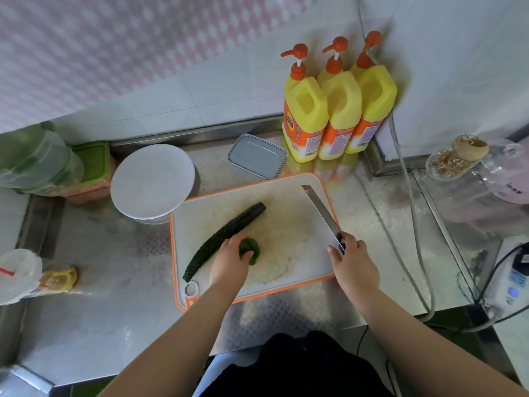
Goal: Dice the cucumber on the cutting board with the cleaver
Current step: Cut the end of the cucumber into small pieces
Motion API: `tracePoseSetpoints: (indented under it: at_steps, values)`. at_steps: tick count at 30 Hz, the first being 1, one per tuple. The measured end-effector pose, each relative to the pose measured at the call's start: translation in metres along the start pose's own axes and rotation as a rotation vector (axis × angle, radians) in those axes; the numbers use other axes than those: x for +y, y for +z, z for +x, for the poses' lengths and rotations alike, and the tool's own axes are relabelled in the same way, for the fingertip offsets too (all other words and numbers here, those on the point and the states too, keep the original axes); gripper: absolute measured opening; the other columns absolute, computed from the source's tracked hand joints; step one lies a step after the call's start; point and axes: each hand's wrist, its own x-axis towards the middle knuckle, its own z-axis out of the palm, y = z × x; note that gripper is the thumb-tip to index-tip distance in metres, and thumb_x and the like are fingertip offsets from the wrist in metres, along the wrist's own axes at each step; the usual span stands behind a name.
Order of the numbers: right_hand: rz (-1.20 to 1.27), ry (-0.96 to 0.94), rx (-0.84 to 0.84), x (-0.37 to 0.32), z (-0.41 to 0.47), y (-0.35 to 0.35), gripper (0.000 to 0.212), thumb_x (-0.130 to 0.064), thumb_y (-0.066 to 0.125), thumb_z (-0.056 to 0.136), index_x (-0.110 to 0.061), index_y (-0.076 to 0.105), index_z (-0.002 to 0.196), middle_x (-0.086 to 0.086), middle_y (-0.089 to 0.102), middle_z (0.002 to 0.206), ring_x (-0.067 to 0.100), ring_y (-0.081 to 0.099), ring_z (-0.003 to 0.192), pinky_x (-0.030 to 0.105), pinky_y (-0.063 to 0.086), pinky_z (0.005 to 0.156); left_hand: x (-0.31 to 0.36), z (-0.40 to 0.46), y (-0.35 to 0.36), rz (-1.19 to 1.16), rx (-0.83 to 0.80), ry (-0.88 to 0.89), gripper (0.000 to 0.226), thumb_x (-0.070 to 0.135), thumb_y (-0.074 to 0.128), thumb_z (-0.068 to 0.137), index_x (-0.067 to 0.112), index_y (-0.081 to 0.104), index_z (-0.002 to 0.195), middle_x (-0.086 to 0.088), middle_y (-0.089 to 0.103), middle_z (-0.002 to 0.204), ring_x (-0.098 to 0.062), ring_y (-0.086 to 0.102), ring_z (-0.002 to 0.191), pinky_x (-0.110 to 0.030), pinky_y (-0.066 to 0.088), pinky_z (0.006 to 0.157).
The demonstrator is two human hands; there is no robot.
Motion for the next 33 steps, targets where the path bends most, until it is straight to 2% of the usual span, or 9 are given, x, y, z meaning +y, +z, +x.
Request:
tracePoseSetpoints:
  at_steps: [2, 4, 10, 13, 15, 19, 26, 29, 33]
  values:
    - [-0.011, 0.000, -0.034, -0.002, -0.002, -0.003, 0.036, -0.046, 0.042, 0.097, -0.028, 0.045, 0.128, -0.001, 0.054, 0.110, 0.023, 0.063, 0.088, 0.030, 0.042, 0.062, 0.005, 0.001, 0.009, -0.261, -0.030, -0.057, 0.037, 0.015, 0.063, 0.092, 0.029, 0.053, 0.125, 0.001, 0.059, 0.114, -0.019, 0.061, 0.097, -0.032, 0.053, 0.076]
    - [-0.048, -0.024, -0.058, -0.003, -0.004, -0.007, 0.031, -0.044, 0.038, 0.098, -0.030, 0.049, 0.124, -0.003, 0.059, 0.105, 0.021, 0.063, 0.086, 0.031, 0.047, 0.065, 0.012, -0.003, 0.017, -0.318, -0.061, -0.059, 0.034, 0.016, 0.064, 0.091, 0.033, 0.054, 0.119, 0.002, 0.060, 0.110, -0.017, 0.062, 0.093, -0.024, 0.050, 0.070]
    - [-0.149, -0.108, -0.197, -0.013, -0.016, -0.009, 0.021, -0.026, 0.039, 0.096, -0.022, 0.056, 0.106, -0.003, 0.057, 0.076, 0.021, 0.055, 0.067, 0.029, 0.042, 0.058, 0.008, -0.013, 0.030, 0.159, 0.132, 0.261, 0.024, 0.019, 0.061, 0.092, 0.020, 0.061, 0.116, 0.001, 0.048, 0.120, -0.019, 0.048, 0.107, -0.032, 0.046, 0.083]
    - [-0.150, -0.134, -0.271, -0.021, -0.026, -0.008, 0.019, -0.026, 0.039, 0.096, -0.020, 0.054, 0.106, 0.003, 0.065, 0.084, 0.025, 0.062, 0.076, 0.032, 0.047, 0.063, -0.002, -0.015, 0.034, 0.258, 0.172, 0.478, 0.006, 0.013, 0.065, 0.089, 0.014, 0.068, 0.095, 0.001, 0.055, 0.105, -0.021, 0.055, 0.094, -0.036, 0.052, 0.064]
    - [-0.147, -0.162, -0.300, -0.024, -0.032, -0.005, 0.020, -0.028, 0.038, 0.097, -0.020, 0.053, 0.107, 0.004, 0.066, 0.084, 0.025, 0.063, 0.078, 0.032, 0.046, 0.063, -0.007, -0.015, 0.035, 0.279, 0.192, 0.525, 0.003, 0.012, 0.068, 0.087, 0.013, 0.069, 0.090, 0.002, 0.056, 0.102, -0.021, 0.058, 0.088, -0.035, 0.052, 0.055]
    - [-0.111, -0.201, -0.340, -0.030, -0.041, 0.000, 0.024, -0.036, 0.036, 0.099, -0.019, 0.053, 0.101, 0.000, 0.060, 0.077, 0.024, 0.062, 0.079, 0.030, 0.040, 0.059, -0.002, -0.013, 0.038, 0.265, 0.232, 0.507, 0.004, 0.010, 0.072, 0.084, 0.011, 0.072, 0.088, 0.000, 0.061, 0.098, -0.020, 0.062, 0.082, -0.031, 0.050, 0.050]
    - [-0.061, -0.165, -0.379, -0.036, -0.038, 0.004, 0.025, -0.035, 0.036, 0.100, -0.018, 0.054, 0.098, 0.002, 0.066, 0.089, 0.022, 0.063, 0.084, 0.030, 0.045, 0.066, 0.001, -0.012, 0.037, 0.297, 0.194, 0.518, 0.006, 0.015, 0.067, 0.088, 0.012, 0.070, 0.093, 0.000, 0.061, 0.100, -0.020, 0.062, 0.080, -0.029, 0.048, 0.048]
    - [0.020, -0.149, -0.392, -0.040, -0.040, 0.006, 0.026, -0.033, 0.040, 0.099, -0.013, 0.056, 0.101, 0.006, 0.066, 0.092, 0.024, 0.064, 0.089, 0.033, 0.048, 0.073, 0.010, -0.011, 0.037, 0.204, 0.183, 0.414, 0.011, 0.017, 0.064, 0.091, 0.014, 0.070, 0.100, 0.001, 0.062, 0.101, -0.020, 0.062, 0.073, -0.031, 0.050, 0.054]
    - [0.033, -0.155, -0.362, -0.043, -0.041, 0.004, 0.025, -0.031, 0.039, 0.100, -0.012, 0.055, 0.104, 0.007, 0.066, 0.091, 0.023, 0.062, 0.086, 0.030, 0.045, 0.068, 0.019, -0.014, 0.042, 0.160, 0.175, 0.304, 0.013, 0.019, 0.057, 0.095, 0.016, 0.069, 0.101, 0.002, 0.060, 0.102, -0.019, 0.059, 0.077, -0.030, 0.047, 0.056]
